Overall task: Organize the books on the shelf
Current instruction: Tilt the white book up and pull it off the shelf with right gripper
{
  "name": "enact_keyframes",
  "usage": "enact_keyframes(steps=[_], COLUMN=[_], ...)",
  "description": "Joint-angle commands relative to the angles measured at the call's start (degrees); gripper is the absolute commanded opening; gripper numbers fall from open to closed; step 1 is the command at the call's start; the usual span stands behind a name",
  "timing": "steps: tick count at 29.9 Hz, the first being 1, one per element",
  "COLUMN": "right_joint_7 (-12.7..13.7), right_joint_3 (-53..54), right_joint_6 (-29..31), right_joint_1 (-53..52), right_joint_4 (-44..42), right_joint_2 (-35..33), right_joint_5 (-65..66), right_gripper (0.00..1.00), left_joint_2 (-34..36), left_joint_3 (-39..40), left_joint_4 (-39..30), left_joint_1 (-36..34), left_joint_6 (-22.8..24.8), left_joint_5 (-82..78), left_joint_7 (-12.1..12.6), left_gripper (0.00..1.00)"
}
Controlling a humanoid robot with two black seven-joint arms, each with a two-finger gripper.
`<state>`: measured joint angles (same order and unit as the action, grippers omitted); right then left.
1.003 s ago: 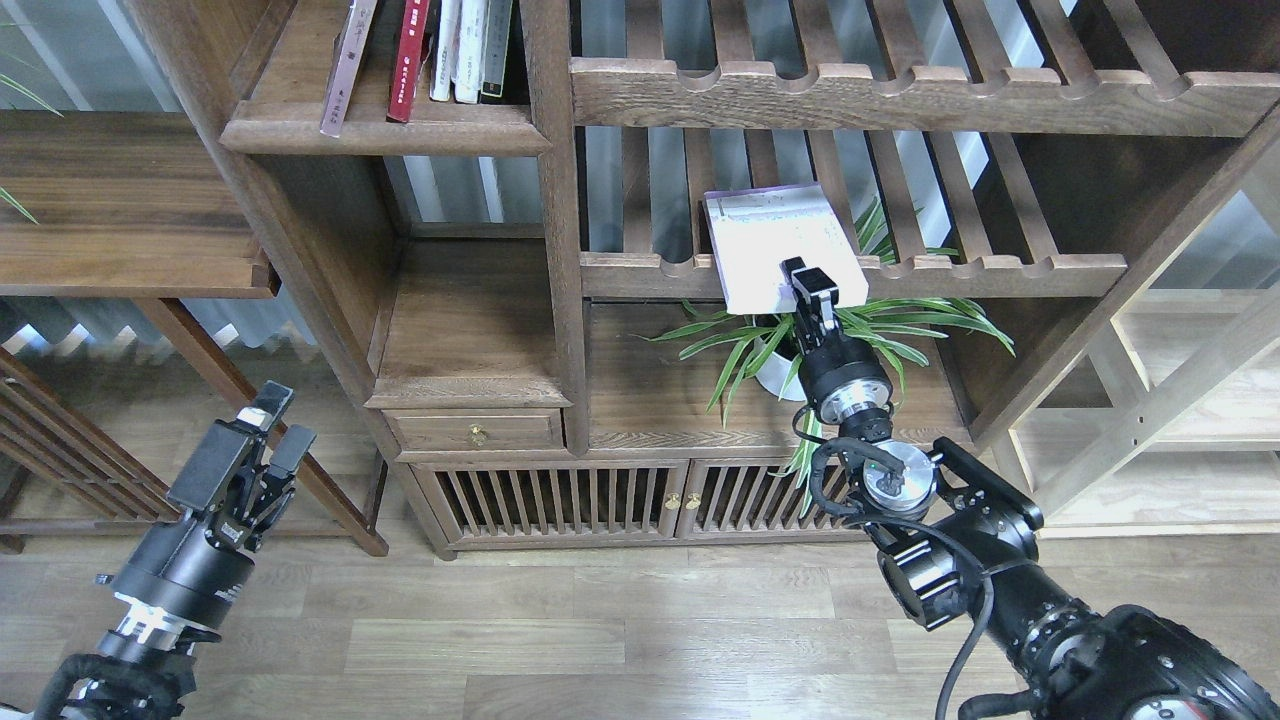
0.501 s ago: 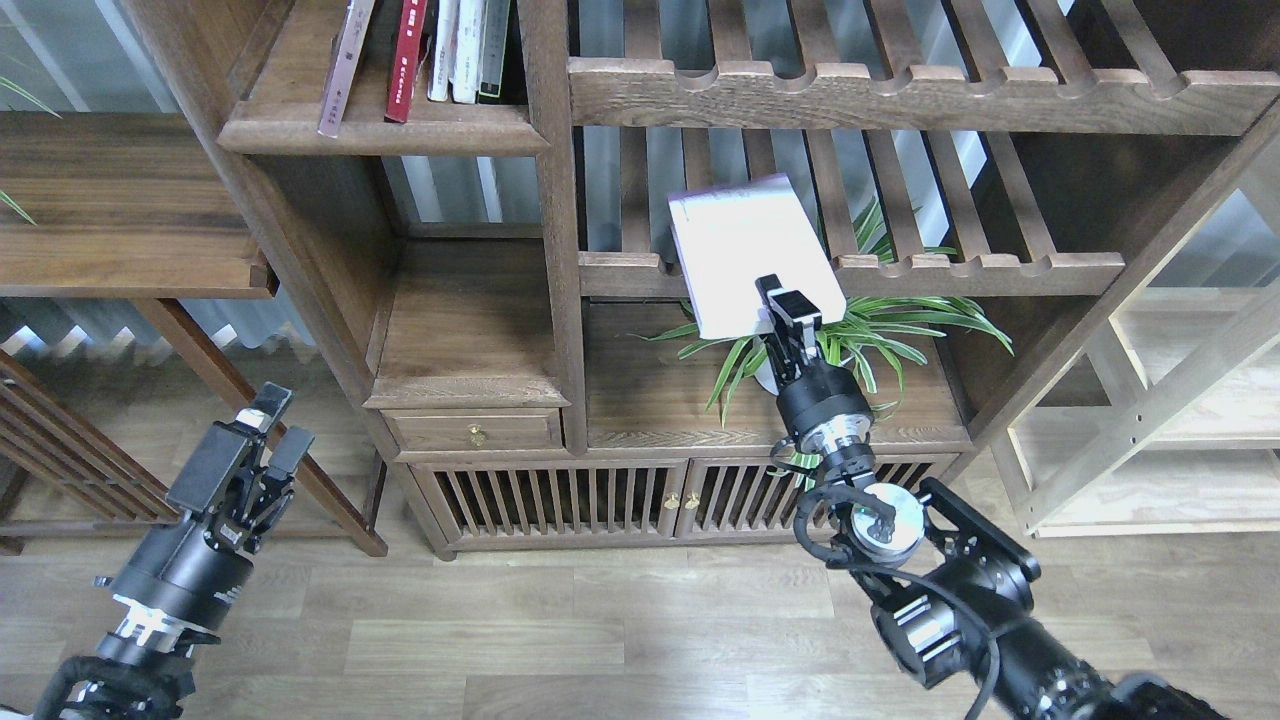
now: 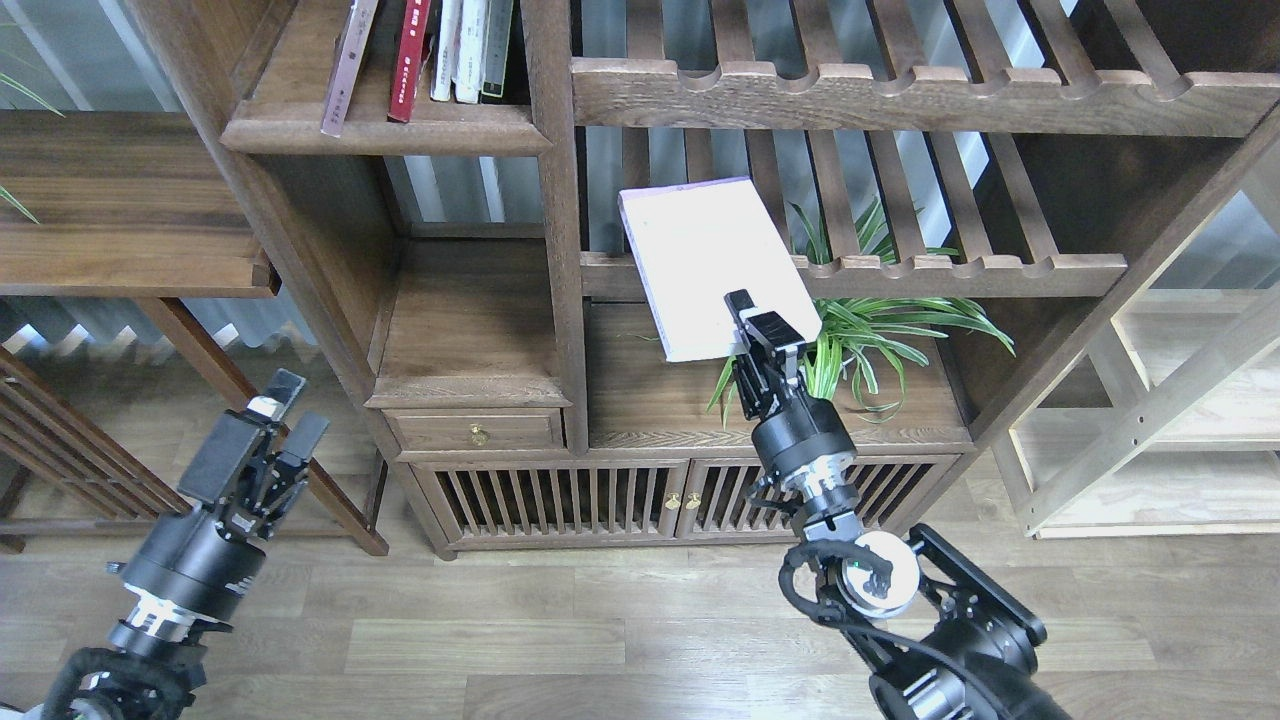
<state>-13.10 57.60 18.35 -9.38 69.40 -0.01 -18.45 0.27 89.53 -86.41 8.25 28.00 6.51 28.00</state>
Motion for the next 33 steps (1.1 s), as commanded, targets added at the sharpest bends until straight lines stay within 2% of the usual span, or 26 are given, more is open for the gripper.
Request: enact_keyframes(steps=[1,7,13,23,33], right_joint_7=[0.0,0.1,0.2,0.2,0.3], right_joint_3=[0.0,-0.8,-3.3,-9.6,-14.1], right_joint_6=[-0.2,0.4,1.2,1.4,1.2], right_joint_1=[1.8,5.3,7.4,7.8,7.4], right_joint_4=[2.8,5.7,6.1,6.1,6.1], right_joint_2=[0.0,0.0,0.0,0.0,0.0], right_joint_5=[0.1,0.7,1.8,4.6,6.4], right_gripper=[0.15,0.16,0.16,0.16,0.16], left_joint_2=[0.0,0.9,5.7,8.9,12.6], left_joint_3=[-0.9,-3.1,-6.7,-11.8,-15.2], left_joint_4=[-1.3,-2.0,-2.5,-2.7,-2.4], left_joint_1=[-0.3,-0.8,-2.3,-4.0,-3.9], left_joint_6=[0.0,0.0,0.0,0.0,0.0], left_joint_5=[0.1,0.3,3.0,12.6,15.5], left_joint_7=[0.0,0.0,0.0,0.0,0.0], left_gripper=[0.99,0.99,0.99,0.99,0.99])
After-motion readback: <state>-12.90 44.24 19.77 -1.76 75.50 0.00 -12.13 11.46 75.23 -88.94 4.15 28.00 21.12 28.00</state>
